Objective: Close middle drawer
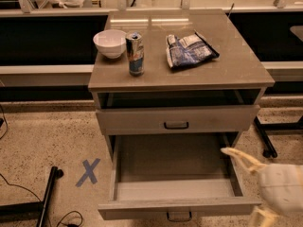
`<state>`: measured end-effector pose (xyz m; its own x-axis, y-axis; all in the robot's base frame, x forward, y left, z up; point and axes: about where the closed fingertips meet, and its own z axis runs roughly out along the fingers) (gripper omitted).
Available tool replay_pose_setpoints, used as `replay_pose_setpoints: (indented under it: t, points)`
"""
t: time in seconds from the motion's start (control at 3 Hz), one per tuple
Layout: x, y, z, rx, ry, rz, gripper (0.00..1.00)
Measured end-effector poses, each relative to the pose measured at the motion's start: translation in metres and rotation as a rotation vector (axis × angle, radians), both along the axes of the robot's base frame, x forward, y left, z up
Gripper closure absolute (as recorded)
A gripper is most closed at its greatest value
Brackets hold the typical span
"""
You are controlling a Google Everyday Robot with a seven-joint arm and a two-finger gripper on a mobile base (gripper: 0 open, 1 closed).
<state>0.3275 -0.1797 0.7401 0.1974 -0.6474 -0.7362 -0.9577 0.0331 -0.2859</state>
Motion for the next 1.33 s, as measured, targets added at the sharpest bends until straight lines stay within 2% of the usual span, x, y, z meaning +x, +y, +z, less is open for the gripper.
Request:
replay_pose_setpoints:
  t: [0.33,0.67,1.0,1.33]
  points:
    - [-0.038,-0.003,0.047,0.012,-0.063,0.003,0.00]
    - [-0.038,-0.003,0.047,0.012,-0.062,0.003,0.00]
    - [-0.031,-0.005,0.013,0.031,-0.004,0.008,0.00]
    - [-0.035,-0.014,-0.074,0.045,0.102,0.014,0.00]
